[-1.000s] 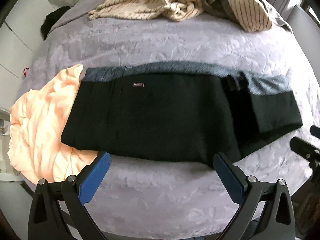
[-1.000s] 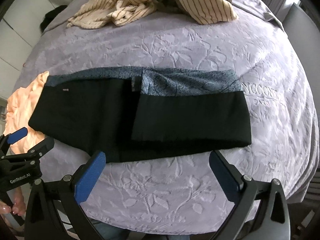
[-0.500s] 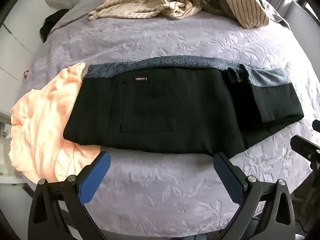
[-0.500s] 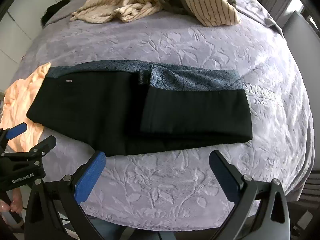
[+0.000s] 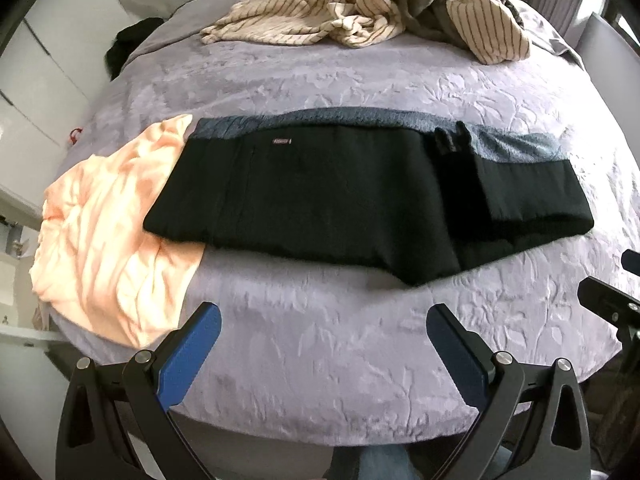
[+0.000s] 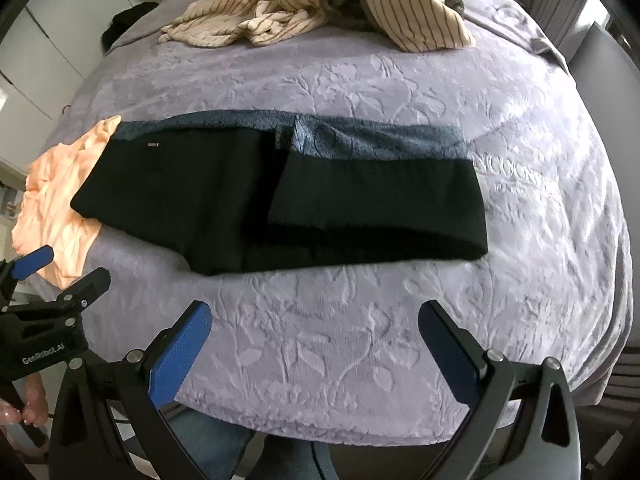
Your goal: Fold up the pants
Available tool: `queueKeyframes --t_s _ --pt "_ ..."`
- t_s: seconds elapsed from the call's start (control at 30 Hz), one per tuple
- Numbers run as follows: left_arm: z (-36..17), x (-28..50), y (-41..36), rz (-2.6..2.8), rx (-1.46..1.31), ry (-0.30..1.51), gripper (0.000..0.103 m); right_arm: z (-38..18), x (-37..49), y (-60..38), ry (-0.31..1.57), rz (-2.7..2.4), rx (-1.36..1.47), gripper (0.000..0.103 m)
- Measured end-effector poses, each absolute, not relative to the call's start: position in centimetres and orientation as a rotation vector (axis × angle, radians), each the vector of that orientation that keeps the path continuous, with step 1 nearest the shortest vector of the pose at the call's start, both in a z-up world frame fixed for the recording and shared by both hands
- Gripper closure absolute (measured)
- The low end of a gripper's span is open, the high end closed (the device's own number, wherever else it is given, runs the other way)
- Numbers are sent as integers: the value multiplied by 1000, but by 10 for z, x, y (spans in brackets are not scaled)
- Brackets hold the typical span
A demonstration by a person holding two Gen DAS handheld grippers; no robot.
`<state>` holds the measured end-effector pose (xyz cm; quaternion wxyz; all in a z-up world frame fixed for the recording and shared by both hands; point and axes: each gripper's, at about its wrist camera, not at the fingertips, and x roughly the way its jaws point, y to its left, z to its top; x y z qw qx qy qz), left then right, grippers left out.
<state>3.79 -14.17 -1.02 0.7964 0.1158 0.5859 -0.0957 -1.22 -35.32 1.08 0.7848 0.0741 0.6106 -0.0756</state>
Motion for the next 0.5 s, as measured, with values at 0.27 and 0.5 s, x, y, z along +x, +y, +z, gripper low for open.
queueKeyframes --t_s 0.27,0.5 --pt "-7 15 -129 -154 250 1277 0 -2 -31 -352 1355 -127 212 0" --pt "-6 27 -114 -137 255 1263 0 -2 -17 -342 1342 -108 219 0"
